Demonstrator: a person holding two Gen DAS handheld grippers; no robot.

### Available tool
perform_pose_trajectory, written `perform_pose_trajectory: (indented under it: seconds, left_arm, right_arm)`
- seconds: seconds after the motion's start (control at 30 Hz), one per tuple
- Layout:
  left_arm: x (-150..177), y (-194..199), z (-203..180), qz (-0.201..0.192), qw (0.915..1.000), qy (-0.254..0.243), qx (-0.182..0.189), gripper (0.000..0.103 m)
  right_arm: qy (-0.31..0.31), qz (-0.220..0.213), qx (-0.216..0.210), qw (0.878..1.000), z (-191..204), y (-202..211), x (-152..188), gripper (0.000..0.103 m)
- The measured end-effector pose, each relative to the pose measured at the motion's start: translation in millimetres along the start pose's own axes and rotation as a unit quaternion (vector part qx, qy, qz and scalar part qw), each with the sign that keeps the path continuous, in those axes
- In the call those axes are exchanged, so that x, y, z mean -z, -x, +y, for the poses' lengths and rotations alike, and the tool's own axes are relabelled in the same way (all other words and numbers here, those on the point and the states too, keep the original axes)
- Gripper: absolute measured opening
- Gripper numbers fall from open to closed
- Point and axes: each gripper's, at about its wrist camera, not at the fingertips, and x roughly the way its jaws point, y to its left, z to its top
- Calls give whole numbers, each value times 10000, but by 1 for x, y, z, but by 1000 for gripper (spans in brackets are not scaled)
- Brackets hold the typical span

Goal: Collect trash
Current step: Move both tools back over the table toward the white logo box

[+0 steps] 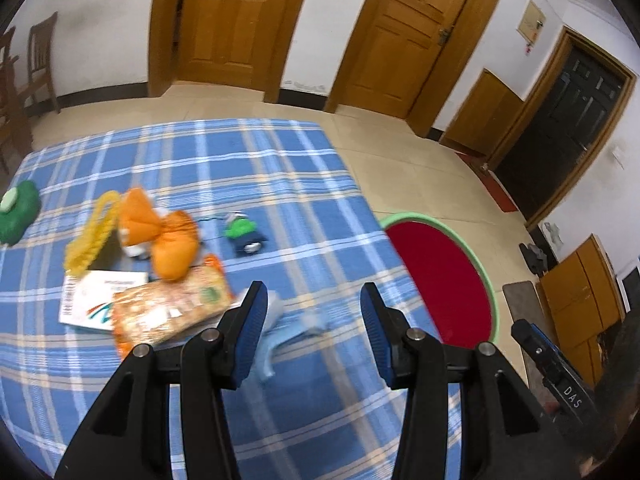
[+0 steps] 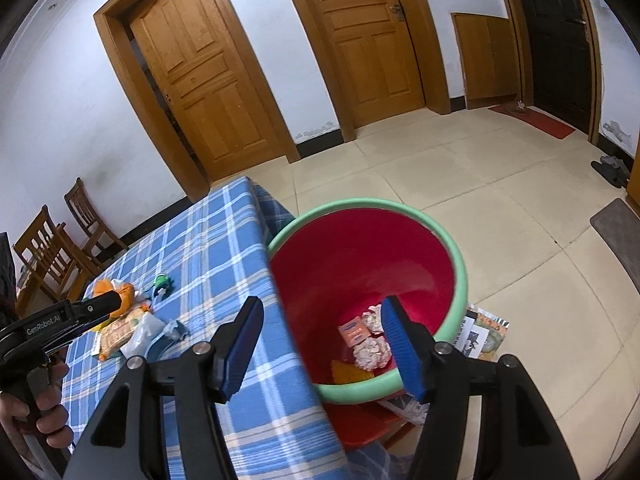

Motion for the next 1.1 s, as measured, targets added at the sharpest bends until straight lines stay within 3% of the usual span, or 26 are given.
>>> perform_pose_trajectory:
  seconds: [0.23, 0.67, 1.1]
  left_arm:
    - [-1, 15, 39, -133, 9993, 158, -324, 48]
    - [-17, 18, 120, -119, 9903, 461, -1305, 48]
    - [-26, -27, 153, 269, 9905, 452, -1271, 48]
  right_arm:
    - [154, 97, -60, 9998, 23, -6, 2, 65]
    - [328, 372, -53, 9988, 55, -23, 7, 65]
    - [474, 533, 130, 9974, 73, -37, 8, 65]
